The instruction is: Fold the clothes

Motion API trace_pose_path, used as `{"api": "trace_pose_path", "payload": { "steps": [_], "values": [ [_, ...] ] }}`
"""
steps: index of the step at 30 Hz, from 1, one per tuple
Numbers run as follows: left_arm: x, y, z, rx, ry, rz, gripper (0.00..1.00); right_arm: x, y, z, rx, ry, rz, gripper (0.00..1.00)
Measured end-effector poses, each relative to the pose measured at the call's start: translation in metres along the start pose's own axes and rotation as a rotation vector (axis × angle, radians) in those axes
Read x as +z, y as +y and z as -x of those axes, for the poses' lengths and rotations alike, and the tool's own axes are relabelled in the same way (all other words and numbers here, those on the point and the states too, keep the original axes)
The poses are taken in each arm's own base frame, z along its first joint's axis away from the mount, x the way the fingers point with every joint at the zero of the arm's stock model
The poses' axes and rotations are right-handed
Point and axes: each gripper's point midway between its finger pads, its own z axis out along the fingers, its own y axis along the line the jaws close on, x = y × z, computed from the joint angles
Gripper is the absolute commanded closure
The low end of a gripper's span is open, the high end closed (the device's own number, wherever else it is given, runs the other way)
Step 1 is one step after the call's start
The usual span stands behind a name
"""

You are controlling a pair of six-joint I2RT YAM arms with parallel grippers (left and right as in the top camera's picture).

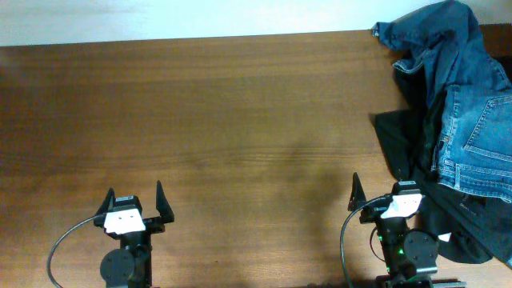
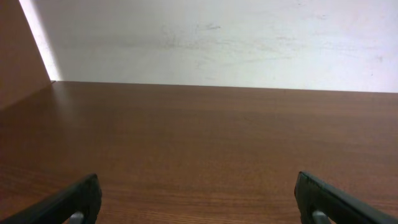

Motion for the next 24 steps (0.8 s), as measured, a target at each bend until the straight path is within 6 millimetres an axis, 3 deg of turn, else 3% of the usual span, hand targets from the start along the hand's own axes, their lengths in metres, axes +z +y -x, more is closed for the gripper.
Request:
{"api": "trace_pose_path", "payload": {
  "steps": [5,24],
  "values": [
    [0.0,0.0,0.0,0.0,0.0,0.0,0.01,-0.001,-0.024,0.001,0.008,-0.003,-0.099,0.01],
    [0.0,0.0,0.0,0.0,0.0,0.0,0.01,-0.001,-0.025,0.001,0.008,-0.003,-0.102,0.01]
  ]
}}
